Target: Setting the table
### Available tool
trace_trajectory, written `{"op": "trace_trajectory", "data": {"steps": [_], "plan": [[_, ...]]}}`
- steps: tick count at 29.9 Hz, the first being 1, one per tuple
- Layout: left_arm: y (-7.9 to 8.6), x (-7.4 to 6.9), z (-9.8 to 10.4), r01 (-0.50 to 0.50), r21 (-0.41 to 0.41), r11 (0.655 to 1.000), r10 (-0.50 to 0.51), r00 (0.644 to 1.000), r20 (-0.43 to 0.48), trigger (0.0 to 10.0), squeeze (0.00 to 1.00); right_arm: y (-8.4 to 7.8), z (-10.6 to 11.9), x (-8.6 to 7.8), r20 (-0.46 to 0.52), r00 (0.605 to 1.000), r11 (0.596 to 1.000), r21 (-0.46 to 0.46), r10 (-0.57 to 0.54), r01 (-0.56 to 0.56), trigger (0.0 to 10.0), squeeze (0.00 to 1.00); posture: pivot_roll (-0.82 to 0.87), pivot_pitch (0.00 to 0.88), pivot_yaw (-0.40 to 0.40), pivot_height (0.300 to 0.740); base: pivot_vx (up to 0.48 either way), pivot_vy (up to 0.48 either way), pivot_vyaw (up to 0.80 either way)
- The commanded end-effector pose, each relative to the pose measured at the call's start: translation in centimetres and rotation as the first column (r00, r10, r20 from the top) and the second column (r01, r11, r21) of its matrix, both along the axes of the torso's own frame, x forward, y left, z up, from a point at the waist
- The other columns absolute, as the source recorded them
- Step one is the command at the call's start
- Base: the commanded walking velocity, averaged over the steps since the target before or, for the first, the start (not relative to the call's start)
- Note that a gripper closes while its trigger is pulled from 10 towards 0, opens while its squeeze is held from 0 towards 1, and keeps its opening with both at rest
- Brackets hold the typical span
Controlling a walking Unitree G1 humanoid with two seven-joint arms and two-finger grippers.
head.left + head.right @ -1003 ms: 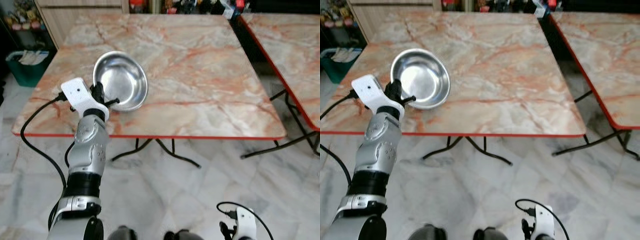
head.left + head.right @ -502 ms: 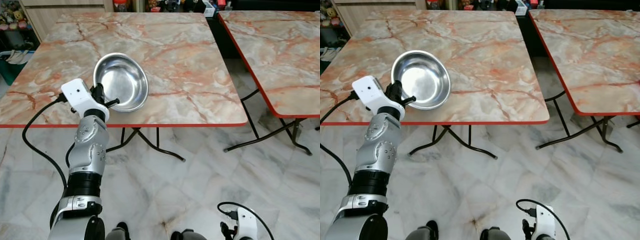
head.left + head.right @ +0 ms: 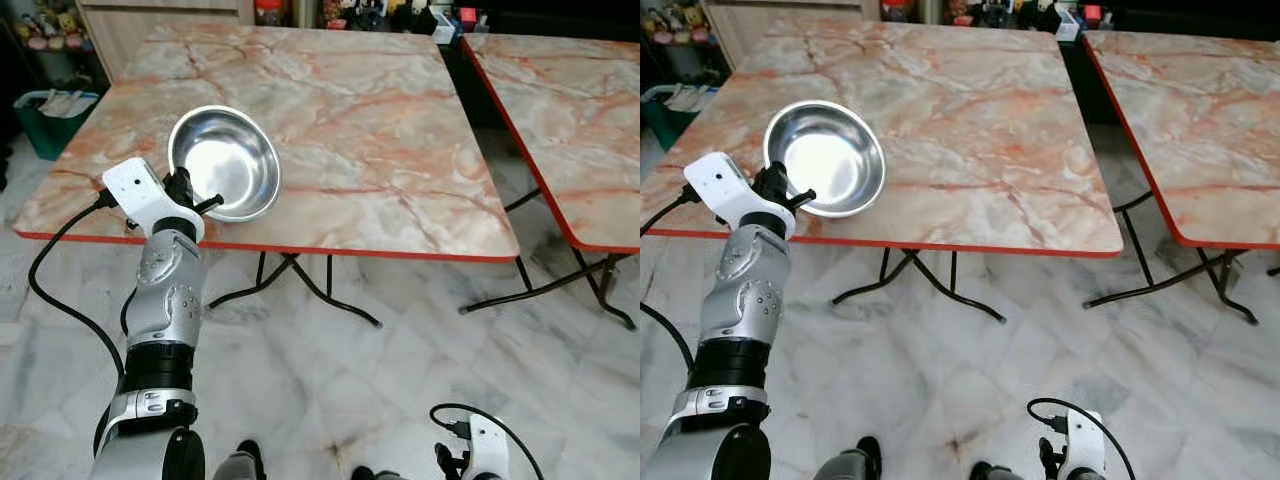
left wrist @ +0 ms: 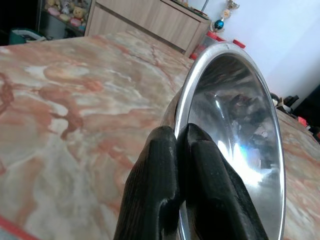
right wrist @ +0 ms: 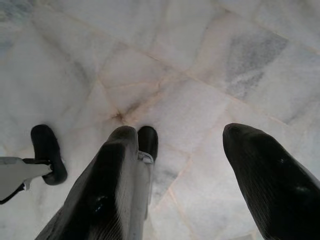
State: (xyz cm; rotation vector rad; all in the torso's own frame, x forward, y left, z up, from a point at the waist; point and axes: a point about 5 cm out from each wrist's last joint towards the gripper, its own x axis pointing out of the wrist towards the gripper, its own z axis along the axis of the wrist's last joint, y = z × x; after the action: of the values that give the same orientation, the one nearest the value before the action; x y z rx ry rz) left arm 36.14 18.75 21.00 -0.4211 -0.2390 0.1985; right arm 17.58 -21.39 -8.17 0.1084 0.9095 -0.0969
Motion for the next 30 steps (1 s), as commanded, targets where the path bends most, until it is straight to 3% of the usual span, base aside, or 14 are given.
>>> {"op": "trace_trajectory", "data": {"steps": [1, 30], "plan": [[-0.37, 0.14, 0.21, 0.016, -0.004, 1.000, -0.016, 1.000, -0.001, 10.0, 0.00, -0.27, -0.26, -0.64, -0.021, 1.000, 1.000, -0.001, -0.017, 0.017, 10.0, 0.00, -0.01, 0.195, -0.048, 0.740, 0.322, 0.000, 0.00], [-0.91, 0.27, 0.47, 0.055, 0.005, 0.998, -0.055, 0.998, -0.011, 10.0, 0.00, -0.20, -0.38, -0.80, -0.034, 0.999, 1.000, -0.011, -0.030, 0.029, 10.0, 0.00, -0.01, 0.194, -0.039, 0.740, 0.308, 0.000, -0.05]]}}
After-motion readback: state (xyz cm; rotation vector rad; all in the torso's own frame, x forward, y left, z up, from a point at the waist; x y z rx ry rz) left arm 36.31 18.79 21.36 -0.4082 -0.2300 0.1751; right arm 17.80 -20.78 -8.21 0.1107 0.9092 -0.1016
